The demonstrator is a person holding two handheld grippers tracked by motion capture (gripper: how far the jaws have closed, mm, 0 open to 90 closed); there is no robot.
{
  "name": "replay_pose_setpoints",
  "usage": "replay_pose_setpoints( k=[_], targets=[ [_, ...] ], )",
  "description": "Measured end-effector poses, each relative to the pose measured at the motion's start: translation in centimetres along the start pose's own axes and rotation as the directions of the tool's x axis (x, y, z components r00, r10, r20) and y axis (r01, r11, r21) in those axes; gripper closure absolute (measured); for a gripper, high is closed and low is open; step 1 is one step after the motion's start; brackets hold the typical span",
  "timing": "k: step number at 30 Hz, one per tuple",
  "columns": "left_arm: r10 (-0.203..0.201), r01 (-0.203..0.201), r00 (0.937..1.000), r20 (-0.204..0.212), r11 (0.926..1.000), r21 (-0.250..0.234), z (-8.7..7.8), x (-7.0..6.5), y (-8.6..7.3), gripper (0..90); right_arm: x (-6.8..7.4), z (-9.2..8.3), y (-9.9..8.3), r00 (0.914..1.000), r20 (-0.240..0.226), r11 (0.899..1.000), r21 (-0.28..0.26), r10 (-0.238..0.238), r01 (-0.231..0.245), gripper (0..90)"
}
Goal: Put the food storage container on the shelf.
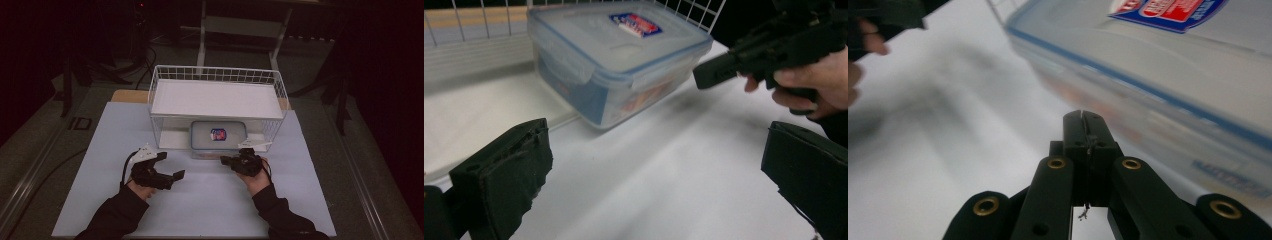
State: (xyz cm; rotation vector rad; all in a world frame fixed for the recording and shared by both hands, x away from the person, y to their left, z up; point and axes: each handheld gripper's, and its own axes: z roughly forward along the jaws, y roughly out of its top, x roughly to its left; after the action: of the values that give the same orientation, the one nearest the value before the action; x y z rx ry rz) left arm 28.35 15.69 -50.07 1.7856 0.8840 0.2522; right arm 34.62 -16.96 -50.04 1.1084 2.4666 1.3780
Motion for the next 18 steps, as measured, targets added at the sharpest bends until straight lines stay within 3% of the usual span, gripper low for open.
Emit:
replay_pose_setpoints(
  k=[8,18],
  targets=[
    [0.005,-0.006,0.9999,-0.011,0.9999,-0.011,-0.2,0.2,-0.3,0.0,-1.2,1.4,0.4,0.9992,0.031,1.000,0.015,0.025,-0.026,90.0],
    [0.028,-0.028,0.9993,-0.023,0.9995,-0.012,-0.1,0.1,-0.4,0.0,-2.3,2.7,1.9,0.9971,0.076,1.000,0.009,0.013,-0.013,90.0]
  ],
)
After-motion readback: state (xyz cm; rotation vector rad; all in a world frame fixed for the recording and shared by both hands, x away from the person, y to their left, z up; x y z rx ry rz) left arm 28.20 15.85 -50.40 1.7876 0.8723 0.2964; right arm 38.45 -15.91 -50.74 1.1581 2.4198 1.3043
